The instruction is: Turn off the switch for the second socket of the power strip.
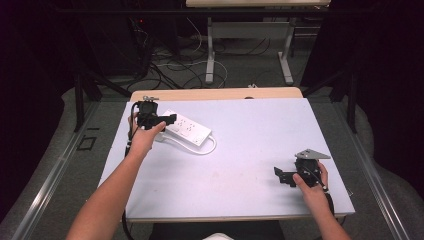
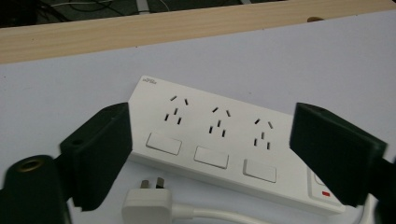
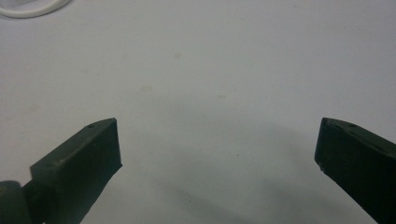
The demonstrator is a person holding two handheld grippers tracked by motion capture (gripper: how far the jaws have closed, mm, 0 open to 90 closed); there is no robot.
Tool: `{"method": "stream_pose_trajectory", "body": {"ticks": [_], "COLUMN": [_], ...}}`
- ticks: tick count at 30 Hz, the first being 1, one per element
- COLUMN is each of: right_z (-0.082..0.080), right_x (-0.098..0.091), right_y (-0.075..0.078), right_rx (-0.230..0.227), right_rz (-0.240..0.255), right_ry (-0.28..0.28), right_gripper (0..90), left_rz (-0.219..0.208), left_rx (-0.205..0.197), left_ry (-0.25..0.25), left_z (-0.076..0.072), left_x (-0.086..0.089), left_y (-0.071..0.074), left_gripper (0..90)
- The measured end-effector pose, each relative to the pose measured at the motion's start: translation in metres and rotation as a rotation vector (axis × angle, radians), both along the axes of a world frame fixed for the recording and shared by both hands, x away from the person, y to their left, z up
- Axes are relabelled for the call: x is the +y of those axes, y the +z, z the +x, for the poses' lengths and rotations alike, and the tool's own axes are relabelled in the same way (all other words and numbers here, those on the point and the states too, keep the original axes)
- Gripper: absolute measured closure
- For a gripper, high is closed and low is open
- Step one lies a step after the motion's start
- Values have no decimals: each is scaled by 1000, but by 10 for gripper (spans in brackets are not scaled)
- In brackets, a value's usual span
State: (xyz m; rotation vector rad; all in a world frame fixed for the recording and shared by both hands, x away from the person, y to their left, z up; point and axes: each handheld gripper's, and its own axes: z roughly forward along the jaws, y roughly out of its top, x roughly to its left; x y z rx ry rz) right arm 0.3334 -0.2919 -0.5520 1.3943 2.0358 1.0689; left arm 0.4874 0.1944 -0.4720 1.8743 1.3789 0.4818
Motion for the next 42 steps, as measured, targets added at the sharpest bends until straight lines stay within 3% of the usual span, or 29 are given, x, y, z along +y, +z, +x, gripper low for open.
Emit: {"method": "stream_pose_trajectory", "body": {"ticks": [2, 6, 14, 19, 26, 42], "right_z": [0, 0, 0, 0, -1, -1], "right_x": [0, 0, 0, 0, 1, 1], "right_y": [0, 0, 0, 0, 1, 1], "right_rx": [-1, 1, -1, -1, 1, -3], "right_rz": [-1, 2, 2, 1, 6, -3], "right_ry": [1, -2, -4, -6, -6, -3], "right_gripper": [0, 0, 0, 0, 0, 0], "left_rz": [-12, -15, -60, -53, -63, -102], "left_rx": [2, 8, -4, -15, -51, -59], "left_ry": [-5, -19, -63, -93, -104, -121], "left_z": [-2, -7, -20, -29, -43, -79], "left_x": [0, 1, 1, 1, 4, 22], "left_y": [1, 3, 11, 16, 22, 22], "left_gripper": [4, 2, 3, 3, 2, 5]}}
